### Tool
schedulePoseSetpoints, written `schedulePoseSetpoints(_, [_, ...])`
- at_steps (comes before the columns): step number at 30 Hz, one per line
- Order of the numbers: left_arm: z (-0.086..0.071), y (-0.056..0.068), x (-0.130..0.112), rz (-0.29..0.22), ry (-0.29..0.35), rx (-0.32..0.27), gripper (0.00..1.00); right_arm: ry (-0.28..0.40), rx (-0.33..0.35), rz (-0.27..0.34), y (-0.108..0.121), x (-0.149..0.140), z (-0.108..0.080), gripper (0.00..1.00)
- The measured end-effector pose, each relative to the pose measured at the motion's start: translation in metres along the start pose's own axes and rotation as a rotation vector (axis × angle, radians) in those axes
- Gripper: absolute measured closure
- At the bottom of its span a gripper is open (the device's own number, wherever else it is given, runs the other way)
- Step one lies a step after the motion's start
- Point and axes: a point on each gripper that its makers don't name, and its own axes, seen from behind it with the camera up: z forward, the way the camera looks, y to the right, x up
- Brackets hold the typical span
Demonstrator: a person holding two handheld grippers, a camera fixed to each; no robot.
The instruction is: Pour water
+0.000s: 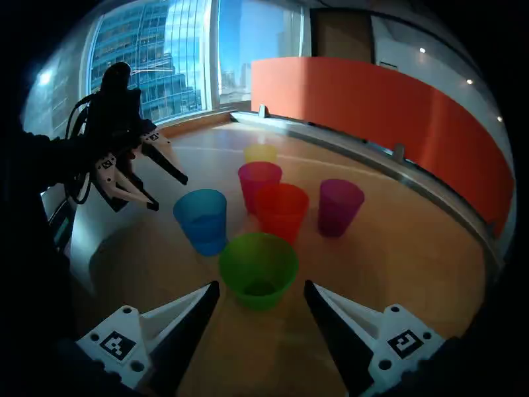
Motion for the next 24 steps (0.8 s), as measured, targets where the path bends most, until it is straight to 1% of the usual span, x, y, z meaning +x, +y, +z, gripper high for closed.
schedulePoseSetpoints(8, [0.018, 0.006, -0.004, 0.003, -0.015, -0.023, 0.15, -0.006, 0.005, -0.012, -0.001, -0.004, 0.01, 0.01])
schedulePoseSetpoints(14, [0.03, 0.009, -0.006, 0.02, -0.031, -0.034, 0.15, -0.012, 0.012, -0.013, -0.002, -0.006, 0.017, 0.01])
schedulePoseSetpoints(18, [0.037, 0.008, -0.006, 0.025, -0.037, -0.037, 0.15, -0.013, 0.018, -0.014, -0.002, -0.006, 0.023, 0.01])
schedulePoseSetpoints(24, [0.048, 0.005, -0.006, 0.018, -0.044, -0.034, 0.14, -0.013, 0.026, -0.017, -0.003, -0.003, 0.031, 0.01])
